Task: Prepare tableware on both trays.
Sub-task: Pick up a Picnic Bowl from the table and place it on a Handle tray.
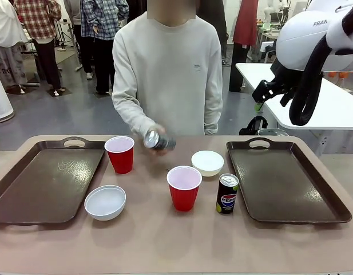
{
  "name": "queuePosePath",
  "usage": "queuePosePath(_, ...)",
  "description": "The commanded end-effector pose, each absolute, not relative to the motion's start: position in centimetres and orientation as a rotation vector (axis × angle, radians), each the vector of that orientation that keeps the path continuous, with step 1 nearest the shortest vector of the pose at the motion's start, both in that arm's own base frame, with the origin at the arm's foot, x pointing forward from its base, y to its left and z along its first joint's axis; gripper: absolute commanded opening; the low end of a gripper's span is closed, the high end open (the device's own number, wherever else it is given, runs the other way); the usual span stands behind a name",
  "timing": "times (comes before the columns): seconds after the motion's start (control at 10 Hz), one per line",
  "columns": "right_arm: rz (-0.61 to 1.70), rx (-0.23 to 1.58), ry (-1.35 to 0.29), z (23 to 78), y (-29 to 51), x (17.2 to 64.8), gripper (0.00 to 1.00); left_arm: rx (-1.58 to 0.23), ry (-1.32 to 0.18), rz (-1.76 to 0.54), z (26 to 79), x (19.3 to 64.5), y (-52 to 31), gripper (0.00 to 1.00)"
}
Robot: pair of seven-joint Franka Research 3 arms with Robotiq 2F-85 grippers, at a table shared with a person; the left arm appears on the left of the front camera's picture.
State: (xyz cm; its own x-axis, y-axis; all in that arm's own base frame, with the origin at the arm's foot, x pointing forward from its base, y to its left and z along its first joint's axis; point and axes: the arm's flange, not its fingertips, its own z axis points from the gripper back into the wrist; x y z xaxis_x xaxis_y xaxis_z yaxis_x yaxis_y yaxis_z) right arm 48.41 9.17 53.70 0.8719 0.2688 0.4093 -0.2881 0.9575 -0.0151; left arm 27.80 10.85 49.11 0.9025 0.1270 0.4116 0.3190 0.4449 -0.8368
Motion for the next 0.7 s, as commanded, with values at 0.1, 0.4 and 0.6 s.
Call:
queuePosePath(0.1,0.298,0.0,-0.303,49.3,13.2,50.4,1.0,-1.127,-0.475,-0.145,49.1,27.9,11.0,1.0)
queuePosePath(0.4,0.256,0.078,-0.225,45.0,18.7,52.7,1.0,-1.127,-0.475,-0.145,49.1,27.9,11.0,1.0)
queuePosePath(0.6,0.241,0.051,-0.181,41.9,19.6,53.8,1.0,-1.127,-0.475,-0.145,49.1,27.9,11.0,1.0)
